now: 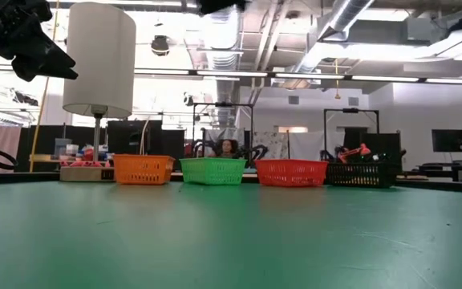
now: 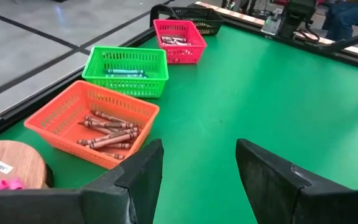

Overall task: Sort crayons
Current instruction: Return to Home Position

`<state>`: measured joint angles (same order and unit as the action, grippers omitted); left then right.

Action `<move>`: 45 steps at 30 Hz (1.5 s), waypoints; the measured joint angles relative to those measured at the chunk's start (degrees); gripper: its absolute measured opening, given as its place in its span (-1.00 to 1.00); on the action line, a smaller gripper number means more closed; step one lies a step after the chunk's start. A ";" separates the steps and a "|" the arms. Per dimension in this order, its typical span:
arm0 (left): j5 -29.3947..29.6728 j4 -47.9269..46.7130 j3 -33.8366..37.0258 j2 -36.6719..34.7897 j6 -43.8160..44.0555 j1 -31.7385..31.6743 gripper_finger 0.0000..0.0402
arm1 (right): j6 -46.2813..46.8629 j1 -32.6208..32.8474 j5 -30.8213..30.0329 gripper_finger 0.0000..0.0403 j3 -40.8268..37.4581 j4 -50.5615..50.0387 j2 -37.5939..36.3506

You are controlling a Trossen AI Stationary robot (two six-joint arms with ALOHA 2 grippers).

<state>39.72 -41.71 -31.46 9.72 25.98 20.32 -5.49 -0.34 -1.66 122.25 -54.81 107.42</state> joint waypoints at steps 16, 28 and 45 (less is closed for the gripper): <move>0.00 0.00 0.00 0.00 0.00 0.00 -0.04 | 8.67 20.54 -22.86 -0.44 -65.24 46.36 -50.64; 0.00 0.00 0.00 0.00 0.00 0.00 -0.04 | 7.94 27.80 -30.10 -0.44 -91.13 63.34 -71.97; 0.00 0.00 0.00 0.00 0.00 0.00 -0.04 | 3.56 32.18 -42.15 -0.44 -108.78 72.22 -88.00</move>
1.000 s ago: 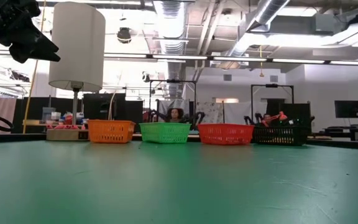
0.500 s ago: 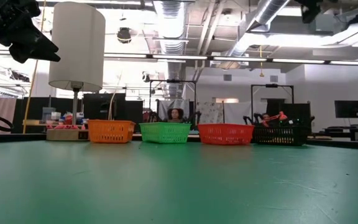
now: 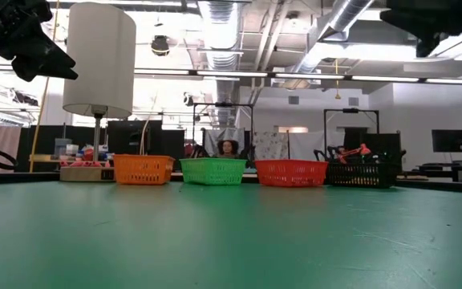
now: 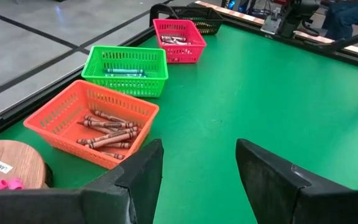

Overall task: Sort crayons
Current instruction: Return to Home Position

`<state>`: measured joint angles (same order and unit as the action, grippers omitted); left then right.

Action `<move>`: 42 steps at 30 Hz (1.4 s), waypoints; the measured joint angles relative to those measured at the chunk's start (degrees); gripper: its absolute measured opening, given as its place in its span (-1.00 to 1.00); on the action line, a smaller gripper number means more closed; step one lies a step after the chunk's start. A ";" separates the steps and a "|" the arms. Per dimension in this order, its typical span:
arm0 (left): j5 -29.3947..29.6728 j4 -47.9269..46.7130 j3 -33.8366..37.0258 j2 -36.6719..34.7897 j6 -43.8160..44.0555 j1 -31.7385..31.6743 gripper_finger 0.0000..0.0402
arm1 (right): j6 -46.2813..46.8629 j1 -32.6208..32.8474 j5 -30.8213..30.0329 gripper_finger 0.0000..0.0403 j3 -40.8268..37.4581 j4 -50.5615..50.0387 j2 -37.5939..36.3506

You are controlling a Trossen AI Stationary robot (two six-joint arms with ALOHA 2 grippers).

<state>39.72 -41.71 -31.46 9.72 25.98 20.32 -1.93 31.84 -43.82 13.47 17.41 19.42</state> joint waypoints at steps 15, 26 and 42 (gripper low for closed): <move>0.00 0.00 0.00 0.00 0.00 0.00 -0.04 | -1.10 0.80 2.67 -0.44 -10.36 2.18 -12.24; 0.00 0.00 0.00 0.00 0.00 0.00 -0.04 | 4.05 -0.55 -0.47 -0.44 -12.98 -3.62 -14.39; 0.00 0.00 0.00 0.00 0.00 0.00 -0.04 | 3.87 -1.62 -1.33 -0.44 -13.06 -6.85 -14.25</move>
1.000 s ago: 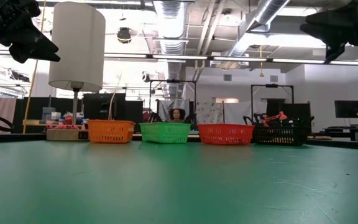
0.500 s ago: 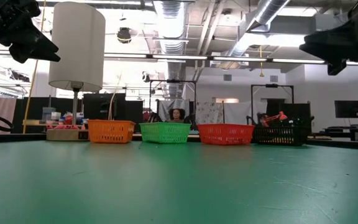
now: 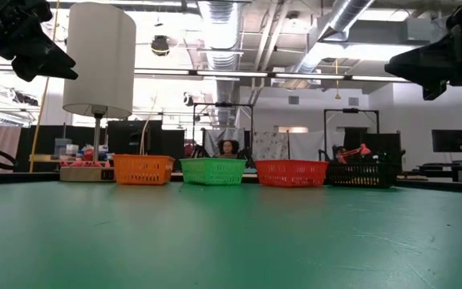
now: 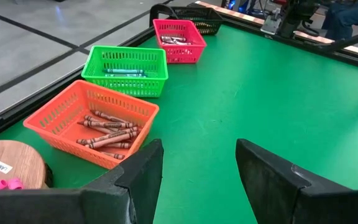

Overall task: Sort crayons
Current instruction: Return to Home Position

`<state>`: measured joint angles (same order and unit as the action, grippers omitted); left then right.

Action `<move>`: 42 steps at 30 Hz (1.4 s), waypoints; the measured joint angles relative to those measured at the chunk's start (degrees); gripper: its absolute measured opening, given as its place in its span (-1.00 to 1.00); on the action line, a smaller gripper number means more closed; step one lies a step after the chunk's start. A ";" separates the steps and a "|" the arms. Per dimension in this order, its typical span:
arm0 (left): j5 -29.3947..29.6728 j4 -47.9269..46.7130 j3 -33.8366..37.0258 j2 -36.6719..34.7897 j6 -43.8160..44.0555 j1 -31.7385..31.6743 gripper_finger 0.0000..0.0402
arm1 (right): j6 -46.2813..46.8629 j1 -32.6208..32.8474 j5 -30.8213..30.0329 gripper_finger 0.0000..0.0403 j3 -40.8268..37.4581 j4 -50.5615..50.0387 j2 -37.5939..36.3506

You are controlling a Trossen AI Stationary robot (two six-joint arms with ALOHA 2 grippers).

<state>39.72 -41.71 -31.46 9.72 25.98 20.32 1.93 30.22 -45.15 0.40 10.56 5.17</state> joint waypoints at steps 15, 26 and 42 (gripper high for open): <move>0.00 0.00 0.00 0.00 0.00 0.00 -0.04 | 0.02 0.00 0.02 -0.44 -0.04 -0.48 0.00; 0.00 0.00 0.00 0.00 0.00 0.00 -0.04 | 0.02 0.00 0.07 -0.44 -0.09 -2.03 0.00; 0.00 0.00 0.00 0.00 0.00 0.00 -0.04 | 0.03 0.00 0.11 -0.44 -0.11 -2.03 0.00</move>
